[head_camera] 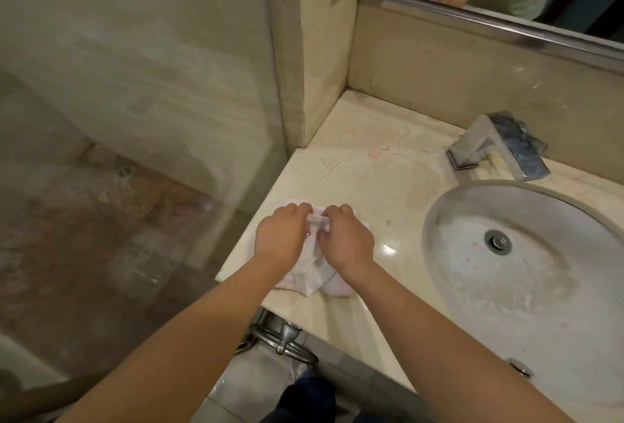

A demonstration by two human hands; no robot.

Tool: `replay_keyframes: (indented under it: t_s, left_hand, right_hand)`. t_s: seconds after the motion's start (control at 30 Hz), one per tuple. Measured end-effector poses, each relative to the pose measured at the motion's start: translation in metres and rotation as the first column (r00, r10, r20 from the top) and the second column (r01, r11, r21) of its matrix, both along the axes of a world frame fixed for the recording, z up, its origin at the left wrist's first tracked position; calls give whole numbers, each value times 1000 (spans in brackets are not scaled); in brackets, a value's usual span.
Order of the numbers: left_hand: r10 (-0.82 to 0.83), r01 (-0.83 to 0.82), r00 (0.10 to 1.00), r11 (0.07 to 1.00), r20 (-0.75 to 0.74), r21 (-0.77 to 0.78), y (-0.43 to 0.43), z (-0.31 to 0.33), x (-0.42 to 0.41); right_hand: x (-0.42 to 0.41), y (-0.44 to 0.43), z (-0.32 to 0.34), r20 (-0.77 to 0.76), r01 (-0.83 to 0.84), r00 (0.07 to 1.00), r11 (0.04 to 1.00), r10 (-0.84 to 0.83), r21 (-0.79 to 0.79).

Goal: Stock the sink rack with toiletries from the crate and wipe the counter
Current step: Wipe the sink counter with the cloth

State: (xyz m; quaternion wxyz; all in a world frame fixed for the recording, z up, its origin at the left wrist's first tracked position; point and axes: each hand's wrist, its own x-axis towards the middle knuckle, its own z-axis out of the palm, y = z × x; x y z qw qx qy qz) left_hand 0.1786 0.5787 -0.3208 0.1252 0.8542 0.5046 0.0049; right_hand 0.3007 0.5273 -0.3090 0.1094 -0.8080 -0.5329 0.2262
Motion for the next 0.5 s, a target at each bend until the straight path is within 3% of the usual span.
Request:
replay_keyframes:
  t_s: [0.1, 0.17, 0.3, 0.4, 0.5]
  left_hand:
    - [-86, 64, 993, 969, 83, 240, -9, -21, -9]
    - [-106, 70, 987, 958, 119, 277, -8, -24, -9]
    - [-117, 117, 993, 992, 7, 55, 8, -5, 2]
    - [9, -2, 998, 993, 62, -116, 19, 4, 7]
    - [33, -13, 989, 990, 141, -142, 21, 4, 21]
  right_hand:
    - [2, -3, -2, 7, -11, 1000, 999, 11, 32]
    - [5, 1, 0, -12, -14, 1000, 1000, 14, 10]
    - [10, 13, 3, -61, -39, 997, 998, 36, -49]
    - [16, 14, 1, -83, -28, 996, 999, 27, -21]
    - [27, 18, 0, -108, 37, 994, 999, -34, 21]
